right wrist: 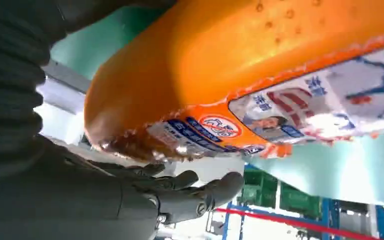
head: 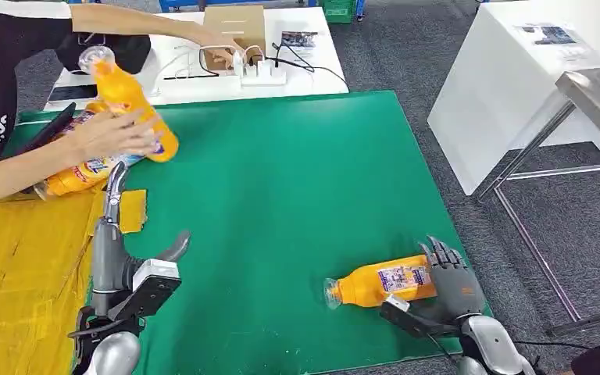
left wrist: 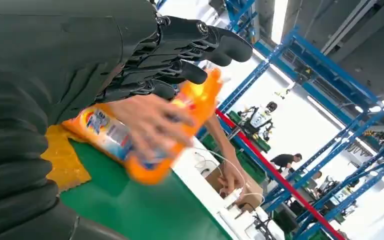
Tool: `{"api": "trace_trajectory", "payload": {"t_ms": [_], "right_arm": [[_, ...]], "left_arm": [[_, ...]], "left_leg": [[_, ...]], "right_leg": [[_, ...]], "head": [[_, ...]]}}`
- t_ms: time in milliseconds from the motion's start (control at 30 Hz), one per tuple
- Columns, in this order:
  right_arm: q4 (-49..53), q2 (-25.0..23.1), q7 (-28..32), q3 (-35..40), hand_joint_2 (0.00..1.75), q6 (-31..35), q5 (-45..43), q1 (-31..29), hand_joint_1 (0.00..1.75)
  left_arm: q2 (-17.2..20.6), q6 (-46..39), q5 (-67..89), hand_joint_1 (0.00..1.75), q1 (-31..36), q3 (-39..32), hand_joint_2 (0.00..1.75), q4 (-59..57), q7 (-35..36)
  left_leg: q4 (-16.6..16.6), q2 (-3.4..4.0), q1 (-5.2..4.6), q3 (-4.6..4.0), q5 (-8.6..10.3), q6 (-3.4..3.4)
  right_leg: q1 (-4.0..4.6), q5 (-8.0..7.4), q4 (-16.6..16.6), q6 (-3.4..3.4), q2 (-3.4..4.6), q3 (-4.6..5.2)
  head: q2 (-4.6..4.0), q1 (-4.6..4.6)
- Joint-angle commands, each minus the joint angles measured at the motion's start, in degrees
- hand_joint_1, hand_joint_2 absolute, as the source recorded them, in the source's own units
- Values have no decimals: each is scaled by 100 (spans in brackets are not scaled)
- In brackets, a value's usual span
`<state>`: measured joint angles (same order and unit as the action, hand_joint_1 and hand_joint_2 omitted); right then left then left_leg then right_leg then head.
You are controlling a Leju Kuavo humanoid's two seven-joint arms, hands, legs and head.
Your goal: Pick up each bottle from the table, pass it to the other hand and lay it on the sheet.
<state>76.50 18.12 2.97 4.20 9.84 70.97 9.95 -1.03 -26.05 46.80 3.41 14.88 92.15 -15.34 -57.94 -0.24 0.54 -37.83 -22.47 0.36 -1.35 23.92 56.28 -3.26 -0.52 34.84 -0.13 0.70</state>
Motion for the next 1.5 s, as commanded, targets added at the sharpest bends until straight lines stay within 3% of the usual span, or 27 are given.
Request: {"api": "trace_trajectory", "payload": {"t_ms": [33, 467, 500, 533, 567, 600, 700, 767, 867, 1267, 1300, 1367, 1500], "right_arm": [[-595, -146, 39, 184, 175, -8, -5, -212, 0], [-607, -122, 71, 219, 175, -10, -13, -221, 2], [-678, -86, 167, 336, 175, -36, -49, -257, 21], [-728, -74, 237, 398, 175, -46, -88, -279, 58], [-816, -89, 387, 525, 175, -51, -188, -327, 110], [-906, -93, 477, 675, 175, -75, -278, -369, 134], [-1110, -2, 614, 1068, 175, -203, -658, -473, 155], [-1165, 148, 739, 1265, 175, -369, -1022, -487, 154], [-1069, 315, 834, 1341, 175, -358, -1306, -397, 175], [-869, 337, 791, 1384, 175, -299, -1404, -353, 175], [-575, -117, 1226, 923, 175, 1141, -1408, -297, 175], [267, -391, 746, 914, 175, 773, -1055, -306, 175], [678, -632, 381, 835, 175, 681, -836, -244, 175]], "left_arm": [[37, 30, -45, 0, 67, 36, 175, -99, -5], [33, 31, -48, 0, 73, 53, 175, -101, -21], [33, 43, -96, 0, 91, 65, 175, -126, -52], [30, 59, -150, 0, 107, 59, 175, -145, -64], [17, 48, -180, 0, 133, 38, 175, -210, -67], [-3, 47, -262, 0, 158, 28, 175, -267, -114], [-34, 29, -366, 0, 246, 62, 175, -428, -231], [-41, 10, -422, 0, 307, 120, 175, -521, -295], [-60, -9, -448, 0, 352, 163, 175, -616, -314], [-61, -31, -458, 0, 328, 167, 175, -609, -315], [-114, 87, -419, 0, 255, 168, 175, -501, -325], [-205, 251, -276, 0, 117, 293, 175, -293, -233], [-273, 284, -121, 0, 24, 422, 175, -232, -108]], "left_leg": [[5, 3, 6, 28, -7, -2], [4, 4, 7, 49, -11, -2], [4, 4, 6, 36, -6, -1], [3, 5, 6, 50, -12, -1], [4, 3, 7, 35, -5, -2], [5, 7, 9, 51, -11, -2], [5, 7, 9, 45, -8, -2], [5, 1, 8, 40, -5, -2], [4, -6, 7, 44, -2, -1], [5, -5, 8, 76, -8, -1], [5, -7, 12, 85, -10, -2], [4, 4, 13, 83, -11, -4], [-2, 13, 9, 67, -12, -4]], "right_leg": [[8, 5, -9, 15, 4, -30], [9, 9, -10, 19, 5, -49], [8, 4, -9, 14, 5, -36], [9, 9, -8, 20, 6, -50], [8, 3, -9, 14, 4, -35], [12, 6, -12, 20, 9, -52], [11, 3, -12, 17, 8, -45], [10, 2, -11, 13, 3, -38], [8, 3, -10, 10, -3, -36], [8, 5, -11, 13, -1, -62], [12, 7, -13, 19, -3, -73], [13, 5, -10, 20, 8, -67], [10, 5, 1, 18, 20, -60]], "head": [[0, 0], [0, 0], [0, 0], [0, 0], [0, 0], [0, 0], [0, 0], [0, 0], [0, 0], [0, 0], [0, 0], [0, 0], [0, 7]]}}
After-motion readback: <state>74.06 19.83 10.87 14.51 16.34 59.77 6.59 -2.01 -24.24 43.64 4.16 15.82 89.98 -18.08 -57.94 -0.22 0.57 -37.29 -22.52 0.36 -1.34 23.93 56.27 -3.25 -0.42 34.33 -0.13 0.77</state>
